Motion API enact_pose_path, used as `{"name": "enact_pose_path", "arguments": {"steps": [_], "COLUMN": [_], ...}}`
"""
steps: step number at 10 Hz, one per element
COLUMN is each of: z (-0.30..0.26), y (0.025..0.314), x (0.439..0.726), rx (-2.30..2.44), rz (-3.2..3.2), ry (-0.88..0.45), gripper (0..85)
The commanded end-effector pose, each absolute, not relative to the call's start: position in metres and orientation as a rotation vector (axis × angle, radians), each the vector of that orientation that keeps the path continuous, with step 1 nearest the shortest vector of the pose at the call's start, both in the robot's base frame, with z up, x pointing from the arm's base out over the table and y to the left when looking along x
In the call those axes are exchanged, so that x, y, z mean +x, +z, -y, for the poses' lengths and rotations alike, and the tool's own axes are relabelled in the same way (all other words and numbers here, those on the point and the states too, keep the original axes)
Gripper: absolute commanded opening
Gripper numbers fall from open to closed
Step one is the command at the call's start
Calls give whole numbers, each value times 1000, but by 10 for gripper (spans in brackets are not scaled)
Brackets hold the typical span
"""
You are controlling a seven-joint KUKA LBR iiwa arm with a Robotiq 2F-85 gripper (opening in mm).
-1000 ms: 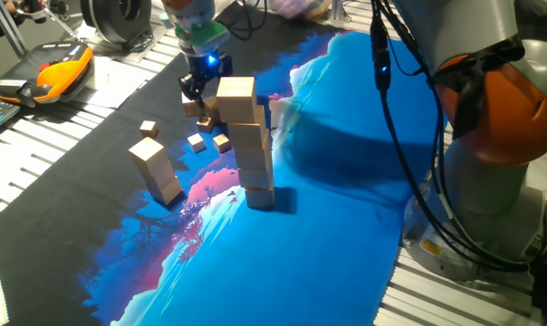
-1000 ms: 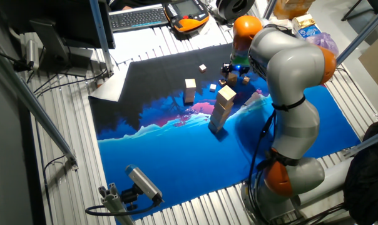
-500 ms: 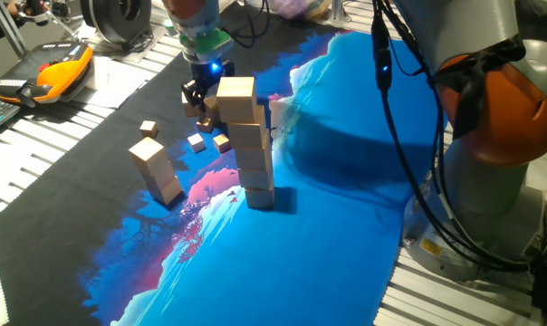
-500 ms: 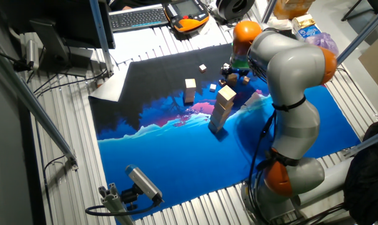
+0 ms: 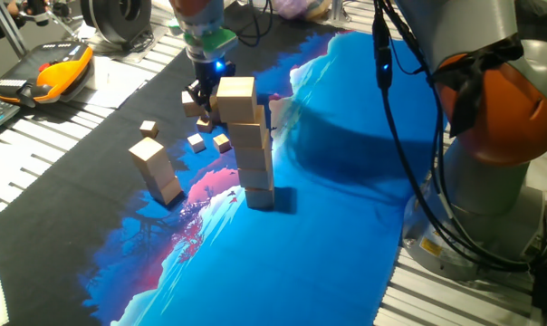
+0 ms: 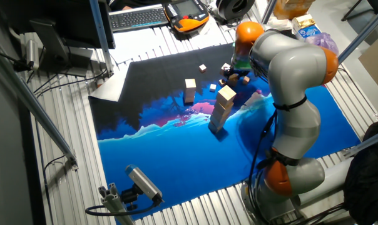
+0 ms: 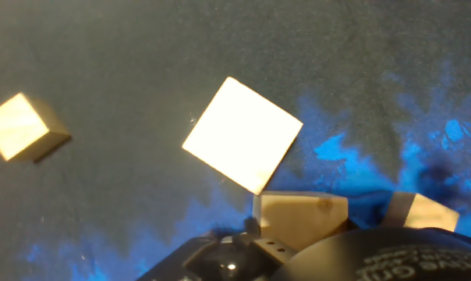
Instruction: Stack the blocks in a vertical line of five
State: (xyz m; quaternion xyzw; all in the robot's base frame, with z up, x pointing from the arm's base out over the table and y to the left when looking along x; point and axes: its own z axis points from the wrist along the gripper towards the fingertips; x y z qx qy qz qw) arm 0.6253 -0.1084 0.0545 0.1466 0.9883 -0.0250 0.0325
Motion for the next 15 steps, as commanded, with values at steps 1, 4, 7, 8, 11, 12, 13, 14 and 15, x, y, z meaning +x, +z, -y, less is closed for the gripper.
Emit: {"name": "enact_pose_path", "arguments": {"steps": [1, 4, 7, 8, 11, 12, 13, 14, 15], "z": [107, 90, 56, 47, 46, 46, 46, 46, 46], "y": [58, 97, 146, 158, 176, 176, 176, 176, 176], "x": [626, 627, 626, 625, 621, 621, 621, 621, 621], "rx": [442, 493, 569, 576, 504, 478, 445, 399, 340], "rz": [-3047, -3086, -3100, -3102, -3111, -3119, -3128, -3130, -3113], "ry": [-60, -8, 34, 38, 105, 97, 94, 90, 101], "gripper": [0, 0, 0, 0, 0, 0, 0, 0, 0]}}
